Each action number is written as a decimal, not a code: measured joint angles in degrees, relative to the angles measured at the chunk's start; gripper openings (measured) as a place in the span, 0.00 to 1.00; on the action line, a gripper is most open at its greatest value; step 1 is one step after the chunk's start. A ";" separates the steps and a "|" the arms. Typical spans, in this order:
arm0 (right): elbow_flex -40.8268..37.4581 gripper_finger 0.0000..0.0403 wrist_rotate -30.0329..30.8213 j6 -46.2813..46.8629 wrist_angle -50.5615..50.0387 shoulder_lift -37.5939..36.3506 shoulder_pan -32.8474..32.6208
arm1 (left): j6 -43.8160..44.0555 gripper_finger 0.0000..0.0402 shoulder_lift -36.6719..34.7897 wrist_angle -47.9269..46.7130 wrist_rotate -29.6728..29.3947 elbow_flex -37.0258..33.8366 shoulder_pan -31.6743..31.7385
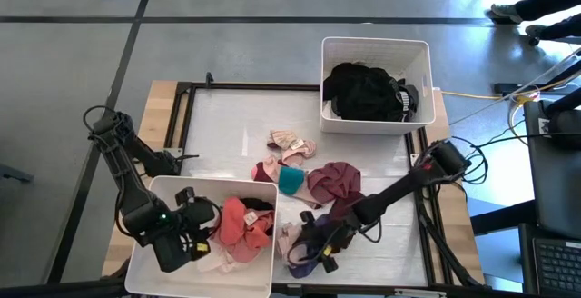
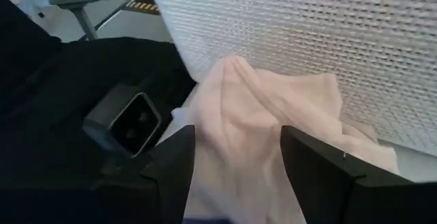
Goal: Sort clothes
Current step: Put the pink underwear into the bottom white laundry bin, then put the light pink sock into the bottom white laundry bin
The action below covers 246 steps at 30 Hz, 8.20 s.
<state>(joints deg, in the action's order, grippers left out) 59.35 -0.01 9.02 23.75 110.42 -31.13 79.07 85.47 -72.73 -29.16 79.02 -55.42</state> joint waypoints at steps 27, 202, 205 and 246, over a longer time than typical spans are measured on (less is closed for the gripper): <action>10.02 0.09 15.70 -4.82 -22.25 5.35 1.68 | -4.34 0.42 0.00 0.15 -8.57 0.00 0.04; 35.99 0.01 38.68 -12.45 -53.71 -14.41 6.36 | -43.50 0.42 -0.15 35.85 -38.84 -8.39 -0.90; 36.91 0.01 38.40 -18.03 -46.66 -14.41 6.36 | -43.50 0.42 -0.15 35.85 -38.84 -8.39 -0.90; 36.99 0.26 2.18 -14.56 -25.17 -2.39 11.64 | -38.36 0.42 -0.17 34.81 -30.34 -8.35 -1.41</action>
<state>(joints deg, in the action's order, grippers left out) 96.33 2.17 -5.54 -1.42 108.03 -19.49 40.71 85.30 -37.92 -59.50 70.67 -56.82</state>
